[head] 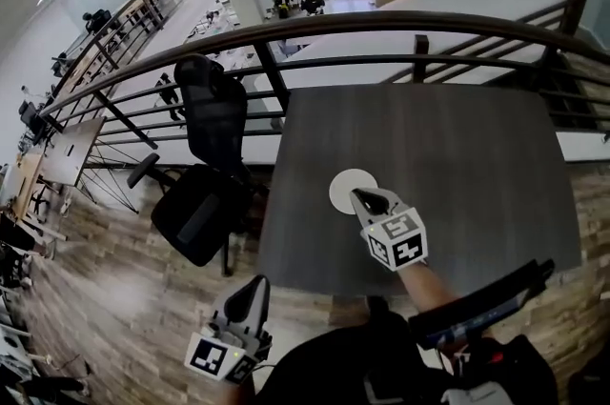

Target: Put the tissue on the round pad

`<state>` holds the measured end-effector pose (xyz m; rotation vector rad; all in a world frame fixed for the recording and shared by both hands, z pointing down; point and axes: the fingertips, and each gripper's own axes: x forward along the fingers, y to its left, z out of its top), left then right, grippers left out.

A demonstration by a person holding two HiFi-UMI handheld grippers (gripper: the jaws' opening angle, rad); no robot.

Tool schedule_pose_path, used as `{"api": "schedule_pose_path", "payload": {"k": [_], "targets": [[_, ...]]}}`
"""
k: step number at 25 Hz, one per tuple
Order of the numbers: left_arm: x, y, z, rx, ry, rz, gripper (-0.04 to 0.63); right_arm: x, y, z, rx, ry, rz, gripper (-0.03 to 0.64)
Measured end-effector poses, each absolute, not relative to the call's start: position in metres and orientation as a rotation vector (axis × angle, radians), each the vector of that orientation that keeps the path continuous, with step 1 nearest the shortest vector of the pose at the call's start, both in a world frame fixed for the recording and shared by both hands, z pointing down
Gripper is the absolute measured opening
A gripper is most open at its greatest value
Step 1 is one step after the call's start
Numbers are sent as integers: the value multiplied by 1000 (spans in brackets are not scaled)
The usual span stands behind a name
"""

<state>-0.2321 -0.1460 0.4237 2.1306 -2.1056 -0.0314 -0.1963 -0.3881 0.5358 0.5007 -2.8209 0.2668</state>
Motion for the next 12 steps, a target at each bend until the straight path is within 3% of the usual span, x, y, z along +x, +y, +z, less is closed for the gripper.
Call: {"api": "schedule_pose_path", "payload": {"k": [12], "targets": [[-253, -67, 434, 2194, -1998, -166, 3, -158, -285, 490, 648, -2841, 250, 3]]}}
